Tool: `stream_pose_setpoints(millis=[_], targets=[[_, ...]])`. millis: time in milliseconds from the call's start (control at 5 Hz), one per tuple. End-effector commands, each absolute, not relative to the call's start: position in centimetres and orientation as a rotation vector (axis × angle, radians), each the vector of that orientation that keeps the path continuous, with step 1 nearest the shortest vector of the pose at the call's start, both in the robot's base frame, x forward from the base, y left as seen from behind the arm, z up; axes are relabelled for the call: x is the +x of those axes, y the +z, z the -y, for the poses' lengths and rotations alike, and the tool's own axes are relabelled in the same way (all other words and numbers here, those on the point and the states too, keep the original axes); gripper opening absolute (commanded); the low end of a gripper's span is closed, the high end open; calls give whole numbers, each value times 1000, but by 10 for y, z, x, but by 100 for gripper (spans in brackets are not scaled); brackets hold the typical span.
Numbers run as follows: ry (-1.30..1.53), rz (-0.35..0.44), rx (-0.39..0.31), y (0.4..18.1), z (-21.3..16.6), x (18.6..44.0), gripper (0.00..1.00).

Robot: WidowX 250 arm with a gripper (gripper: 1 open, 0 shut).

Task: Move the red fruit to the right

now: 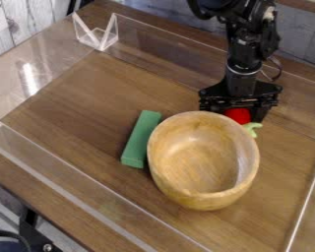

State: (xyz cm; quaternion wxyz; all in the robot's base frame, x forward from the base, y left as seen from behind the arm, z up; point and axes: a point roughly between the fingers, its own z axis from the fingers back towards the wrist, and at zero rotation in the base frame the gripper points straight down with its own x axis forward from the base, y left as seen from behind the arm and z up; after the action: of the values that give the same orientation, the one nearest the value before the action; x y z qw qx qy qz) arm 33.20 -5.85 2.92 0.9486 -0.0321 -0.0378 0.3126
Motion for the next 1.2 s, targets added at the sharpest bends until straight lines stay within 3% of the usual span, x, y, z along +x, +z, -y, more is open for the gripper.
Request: stream_pose_setpoints(millis=[0, 1000], targets=[[607, 121, -91, 47, 71, 334, 0], [386, 93, -89, 48, 107, 307, 0]])
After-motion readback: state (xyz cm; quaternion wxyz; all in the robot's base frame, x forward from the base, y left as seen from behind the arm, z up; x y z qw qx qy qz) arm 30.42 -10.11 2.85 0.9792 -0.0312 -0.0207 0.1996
